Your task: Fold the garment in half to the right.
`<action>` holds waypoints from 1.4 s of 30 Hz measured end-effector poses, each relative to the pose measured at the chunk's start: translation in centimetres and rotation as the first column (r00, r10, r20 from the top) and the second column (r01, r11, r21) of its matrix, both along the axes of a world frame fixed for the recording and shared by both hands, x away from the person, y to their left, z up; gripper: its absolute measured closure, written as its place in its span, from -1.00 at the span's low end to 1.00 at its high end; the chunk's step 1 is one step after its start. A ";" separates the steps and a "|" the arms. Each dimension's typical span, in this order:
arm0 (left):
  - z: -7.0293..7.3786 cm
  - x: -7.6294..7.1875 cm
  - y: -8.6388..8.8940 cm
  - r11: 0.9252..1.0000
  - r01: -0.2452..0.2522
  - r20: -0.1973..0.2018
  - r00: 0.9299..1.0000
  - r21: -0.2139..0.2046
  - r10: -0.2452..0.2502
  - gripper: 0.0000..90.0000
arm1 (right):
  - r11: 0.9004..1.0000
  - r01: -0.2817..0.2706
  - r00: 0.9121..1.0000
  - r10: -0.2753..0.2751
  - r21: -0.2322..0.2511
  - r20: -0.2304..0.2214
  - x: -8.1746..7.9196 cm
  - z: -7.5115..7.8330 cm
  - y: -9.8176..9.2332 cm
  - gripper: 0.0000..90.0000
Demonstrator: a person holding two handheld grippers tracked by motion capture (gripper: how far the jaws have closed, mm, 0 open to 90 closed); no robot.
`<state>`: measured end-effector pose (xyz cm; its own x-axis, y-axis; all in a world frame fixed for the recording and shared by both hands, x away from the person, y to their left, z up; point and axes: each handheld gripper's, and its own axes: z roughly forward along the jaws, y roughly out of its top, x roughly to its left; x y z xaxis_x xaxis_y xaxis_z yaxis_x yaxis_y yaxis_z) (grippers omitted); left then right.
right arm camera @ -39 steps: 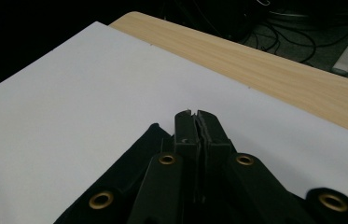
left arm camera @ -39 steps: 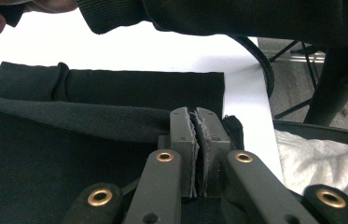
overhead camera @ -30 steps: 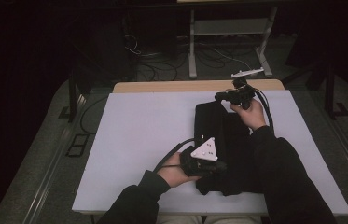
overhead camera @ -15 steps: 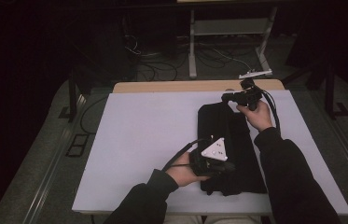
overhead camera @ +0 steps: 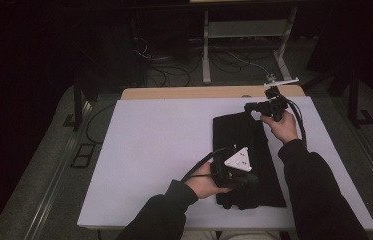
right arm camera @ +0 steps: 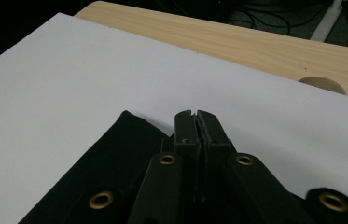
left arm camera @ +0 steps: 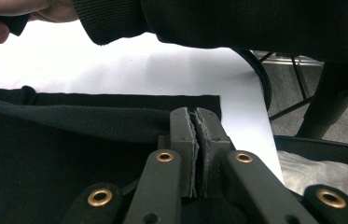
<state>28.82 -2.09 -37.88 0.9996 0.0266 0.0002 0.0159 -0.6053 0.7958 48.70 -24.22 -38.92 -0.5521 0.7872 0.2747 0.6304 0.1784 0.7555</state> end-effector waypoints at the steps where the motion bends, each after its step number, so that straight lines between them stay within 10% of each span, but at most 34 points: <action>1: 0.0 0.0 -0.1 1.000 0.002 -0.003 1.000 0.001 -0.002 0.90 | 1.000 0.000 1.000 0.000 0.001 0.000 0.0 -0.1 -0.1 0.91; 42: -2.6 0.0 -5.0 0.998 0.014 -0.049 0.999 0.068 -0.011 0.90 | 0.997 0.076 0.994 -0.075 0.013 -0.082 -0.1 -4.5 -3.9 0.91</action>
<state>28.86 -7.04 -40.48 0.9988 0.0158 -0.0467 0.0456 -0.6589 0.7509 48.62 -28.11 -43.46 -0.4664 0.8211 0.3291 0.7012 0.1163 0.7035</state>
